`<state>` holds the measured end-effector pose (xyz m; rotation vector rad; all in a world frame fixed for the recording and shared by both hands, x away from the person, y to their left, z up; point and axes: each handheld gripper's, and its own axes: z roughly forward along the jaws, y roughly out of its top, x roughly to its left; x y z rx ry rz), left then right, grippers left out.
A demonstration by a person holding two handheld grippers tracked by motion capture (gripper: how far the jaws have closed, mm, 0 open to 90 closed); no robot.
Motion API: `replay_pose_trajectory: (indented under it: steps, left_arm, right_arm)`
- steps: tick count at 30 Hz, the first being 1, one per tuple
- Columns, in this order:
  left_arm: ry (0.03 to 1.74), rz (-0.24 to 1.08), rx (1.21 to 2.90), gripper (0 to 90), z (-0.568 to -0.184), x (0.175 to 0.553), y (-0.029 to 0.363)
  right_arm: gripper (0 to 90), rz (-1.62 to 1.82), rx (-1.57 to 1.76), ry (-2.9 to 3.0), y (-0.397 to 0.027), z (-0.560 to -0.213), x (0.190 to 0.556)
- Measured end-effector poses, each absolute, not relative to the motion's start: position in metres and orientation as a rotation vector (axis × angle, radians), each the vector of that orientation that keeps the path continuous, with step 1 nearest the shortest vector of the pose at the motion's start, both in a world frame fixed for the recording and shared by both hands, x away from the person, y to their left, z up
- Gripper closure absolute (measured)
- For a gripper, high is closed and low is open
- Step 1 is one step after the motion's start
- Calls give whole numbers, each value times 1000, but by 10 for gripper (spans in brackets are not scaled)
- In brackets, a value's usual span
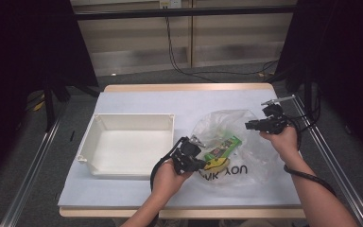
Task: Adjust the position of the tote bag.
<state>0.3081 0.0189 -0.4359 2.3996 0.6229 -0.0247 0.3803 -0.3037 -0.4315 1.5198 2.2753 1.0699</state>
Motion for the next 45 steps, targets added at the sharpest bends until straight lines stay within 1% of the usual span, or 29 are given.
replay_pose_trajectory:
  steps: [1,3,5,7,15,25,31,35,39,41,42,45]
  left_arm:
    - [612,-32,2394,900,-435,309,18]
    - [603,-30,2396,900,-433,309,16]
    - [607,-32,2380,900,-432,308,13]
    - [584,-29,2387,900,-430,309,11]
    - [590,-42,2355,900,-428,312,5]
    - [571,-47,2362,900,-428,312,1]
    - [557,-51,2372,900,-430,313,-5]
    - [545,-55,2389,900,-432,314,-6]
    - [544,-48,2388,900,-432,315,-8]
    - [544,-61,2376,900,-434,316,-9]
    - [550,-62,2372,900,-434,316,-9]
    - [553,-49,2386,900,-436,316,-9]
  right_arm:
    - [657,1072,1513,2279,-303,-430,378]
    - [603,1071,1510,2275,-300,-425,373]
    - [580,1051,1496,2278,-296,-422,369]
    - [525,1033,1461,2291,-292,-418,365]
    - [406,990,1403,2312,-284,-403,349]
    - [338,990,1344,2362,-274,-391,324]
    - [344,973,1342,2390,-270,-396,314]
    - [347,925,1371,2408,-265,-412,316]
    - [373,873,1384,2437,-259,-432,322]
    - [415,836,1388,2462,-256,-443,326]
    - [421,816,1399,2467,-254,-446,326]
    - [486,776,1388,2481,-251,-455,329]
